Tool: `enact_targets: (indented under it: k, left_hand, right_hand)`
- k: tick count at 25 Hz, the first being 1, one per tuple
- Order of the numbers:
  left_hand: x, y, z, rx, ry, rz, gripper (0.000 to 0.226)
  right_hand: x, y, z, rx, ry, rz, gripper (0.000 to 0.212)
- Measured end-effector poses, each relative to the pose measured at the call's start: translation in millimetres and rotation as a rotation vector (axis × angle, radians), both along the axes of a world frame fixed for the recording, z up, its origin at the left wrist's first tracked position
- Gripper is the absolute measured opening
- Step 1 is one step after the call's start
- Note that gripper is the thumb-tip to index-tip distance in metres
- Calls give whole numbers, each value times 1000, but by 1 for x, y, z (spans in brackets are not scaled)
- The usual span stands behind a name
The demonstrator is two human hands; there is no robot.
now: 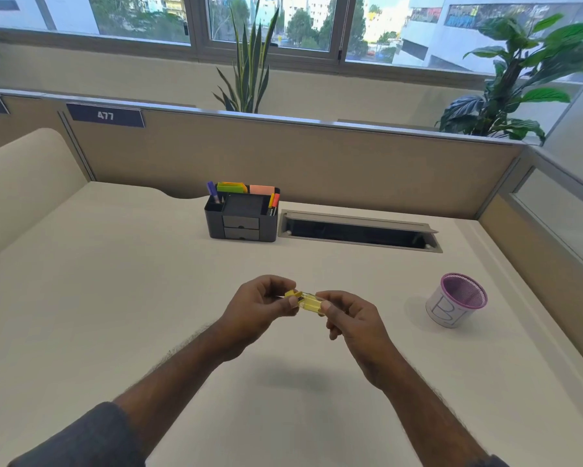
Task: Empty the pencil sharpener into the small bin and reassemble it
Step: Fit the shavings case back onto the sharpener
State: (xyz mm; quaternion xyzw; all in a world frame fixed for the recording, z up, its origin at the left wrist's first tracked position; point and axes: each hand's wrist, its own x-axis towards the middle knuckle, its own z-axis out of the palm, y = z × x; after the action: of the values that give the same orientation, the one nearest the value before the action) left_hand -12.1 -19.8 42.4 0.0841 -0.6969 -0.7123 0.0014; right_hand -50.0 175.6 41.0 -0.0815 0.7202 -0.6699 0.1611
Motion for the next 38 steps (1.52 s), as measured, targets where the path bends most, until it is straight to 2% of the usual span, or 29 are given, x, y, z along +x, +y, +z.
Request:
enact_targets:
  k: [7,24,30,36,38]
  left_hand:
    - [2,4,5,-2,24,3,17]
    - [-2,17,0,39,11,41,13]
    - [-15,13,-4,-77,-32,110,16]
    - [-25,2,-10,-156,-17,176,6]
    - [-29,-4,-13,-173,-18,196,12]
  right_hand:
    - [3,-5,3,-3,16,58,18]
    - [0,-5,-6,-48,25,-1,16]
    - [-7,-14,-12,128,83,100,21]
    - [-19,-34,-25,335,222,102,21]
    - [-28,-43,-27,357,250,102,20]
